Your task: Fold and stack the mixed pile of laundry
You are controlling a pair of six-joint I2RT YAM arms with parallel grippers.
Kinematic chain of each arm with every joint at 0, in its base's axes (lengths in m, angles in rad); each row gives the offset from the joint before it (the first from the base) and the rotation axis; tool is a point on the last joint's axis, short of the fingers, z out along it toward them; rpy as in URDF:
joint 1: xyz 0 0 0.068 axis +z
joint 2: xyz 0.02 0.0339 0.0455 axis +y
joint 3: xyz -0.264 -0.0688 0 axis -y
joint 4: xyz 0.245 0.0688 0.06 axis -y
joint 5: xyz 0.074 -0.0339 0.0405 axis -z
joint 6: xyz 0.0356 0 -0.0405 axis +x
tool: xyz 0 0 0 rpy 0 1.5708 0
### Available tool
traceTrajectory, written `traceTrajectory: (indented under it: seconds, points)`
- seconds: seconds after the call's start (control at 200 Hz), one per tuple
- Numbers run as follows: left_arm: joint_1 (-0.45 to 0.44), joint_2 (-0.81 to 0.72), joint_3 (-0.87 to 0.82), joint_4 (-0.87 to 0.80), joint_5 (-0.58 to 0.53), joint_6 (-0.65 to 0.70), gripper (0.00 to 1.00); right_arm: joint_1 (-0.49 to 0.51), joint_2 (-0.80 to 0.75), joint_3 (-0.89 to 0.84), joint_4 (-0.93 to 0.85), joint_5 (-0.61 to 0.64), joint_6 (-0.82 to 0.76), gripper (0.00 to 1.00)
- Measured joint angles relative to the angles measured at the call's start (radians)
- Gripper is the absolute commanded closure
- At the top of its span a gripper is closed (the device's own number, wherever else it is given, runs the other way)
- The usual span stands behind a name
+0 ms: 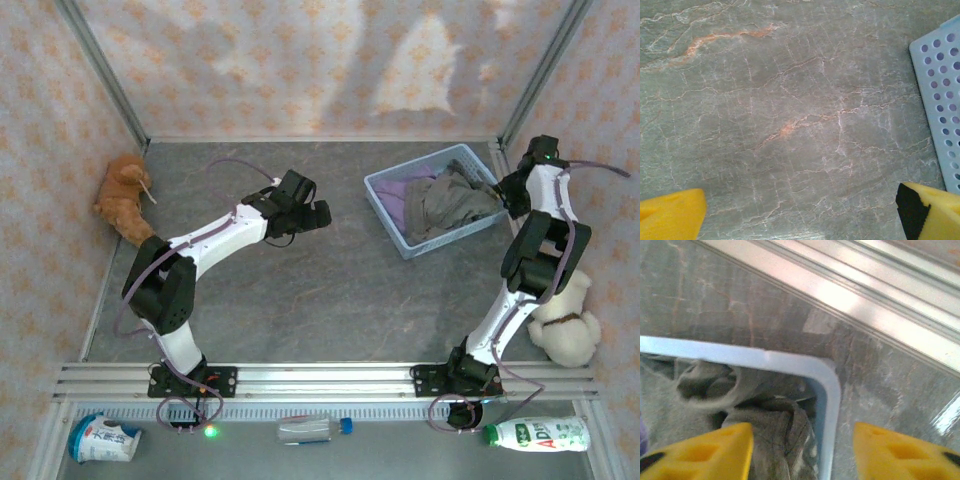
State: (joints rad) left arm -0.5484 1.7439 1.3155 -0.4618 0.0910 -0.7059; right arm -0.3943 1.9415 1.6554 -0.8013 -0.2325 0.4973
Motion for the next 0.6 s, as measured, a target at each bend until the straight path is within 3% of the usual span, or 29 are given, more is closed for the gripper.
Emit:
traceTrajectory:
  seconds: [0.145,0.3,0.46,0.6]
  points:
    - [0.0,0.0,-0.001,0.0,0.0,0.0,0.01,0.048,-0.123,-0.105,0.008,-0.037,-0.043,0.33]
    - [0.0,0.0,-0.001,0.002,0.008,0.0,0.01,0.205,-0.228,-0.158,-0.002,-0.064,-0.089,0.3]
    - [0.0,0.0,0.0,0.019,0.047,0.0,0.01,0.285,-0.227,-0.177,0.016,-0.082,-0.078,0.22]
    - [0.0,0.0,0.005,0.035,0.068,0.0,0.01,0.285,-0.148,-0.176,0.058,-0.078,-0.044,0.27]
